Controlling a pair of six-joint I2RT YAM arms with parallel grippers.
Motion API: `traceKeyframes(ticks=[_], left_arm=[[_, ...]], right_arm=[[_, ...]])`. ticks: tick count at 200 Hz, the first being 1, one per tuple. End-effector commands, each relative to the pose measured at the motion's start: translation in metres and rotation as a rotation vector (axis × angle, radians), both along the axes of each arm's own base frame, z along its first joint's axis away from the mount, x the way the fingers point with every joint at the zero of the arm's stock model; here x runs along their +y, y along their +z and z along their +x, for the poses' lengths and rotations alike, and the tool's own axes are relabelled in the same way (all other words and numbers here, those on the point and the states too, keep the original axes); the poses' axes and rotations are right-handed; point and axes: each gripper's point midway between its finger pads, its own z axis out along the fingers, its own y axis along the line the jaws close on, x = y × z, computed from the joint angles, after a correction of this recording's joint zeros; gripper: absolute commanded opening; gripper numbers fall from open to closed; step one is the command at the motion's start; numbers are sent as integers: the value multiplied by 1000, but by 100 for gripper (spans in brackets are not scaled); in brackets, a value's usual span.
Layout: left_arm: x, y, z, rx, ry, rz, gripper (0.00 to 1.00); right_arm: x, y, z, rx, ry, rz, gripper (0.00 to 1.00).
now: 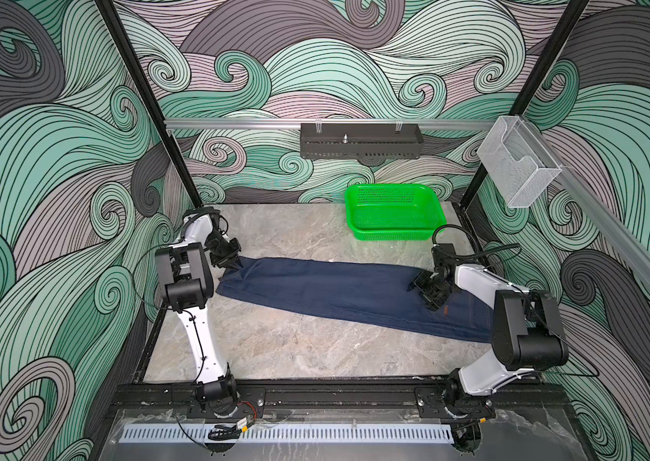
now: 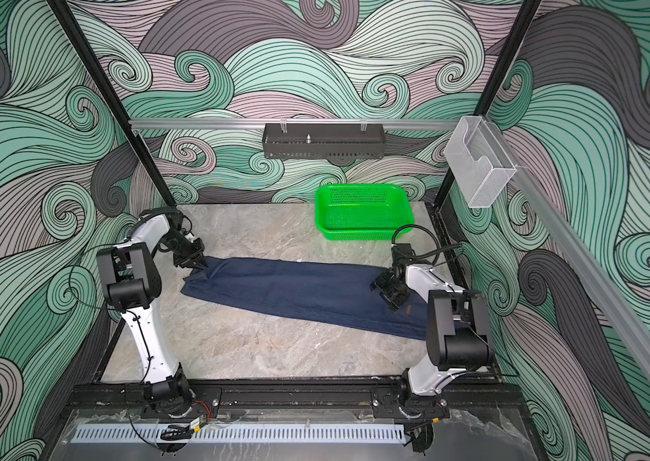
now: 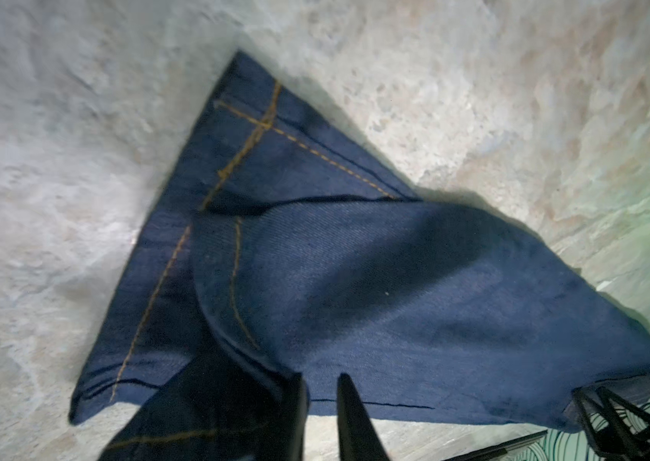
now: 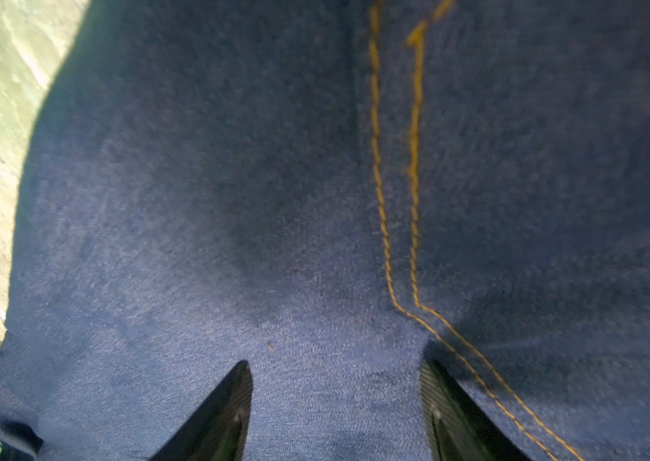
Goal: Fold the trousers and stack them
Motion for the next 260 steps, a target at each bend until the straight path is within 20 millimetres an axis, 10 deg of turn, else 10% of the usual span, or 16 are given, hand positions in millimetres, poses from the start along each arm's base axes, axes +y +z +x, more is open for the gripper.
traceKeyframes(ticks=[1,42,88,144,183,230,260], left_arm=[[-6,27,-6,-37,-30,21,7],[-4,17,-17,8,-34,71,0],[25,37,-10,-47,20,231,57],[49,7,-30,140,33,289,65],[36,-9,-36,191,15,213,53],[12,10,-33,104,-5,138,0],[-28,29,-40,40,-78,105,0]], right_arm=[[-3,-2,-7,11,3,-8,67],[-2,-3,-10,20,0,2,68],[-2,1,-9,9,0,-3,68],[-2,-2,-10,15,3,-1,68],[-1,-5,-10,23,4,2,68],[-1,-6,-13,23,5,6,67],[0,-4,-13,17,5,9,67]])
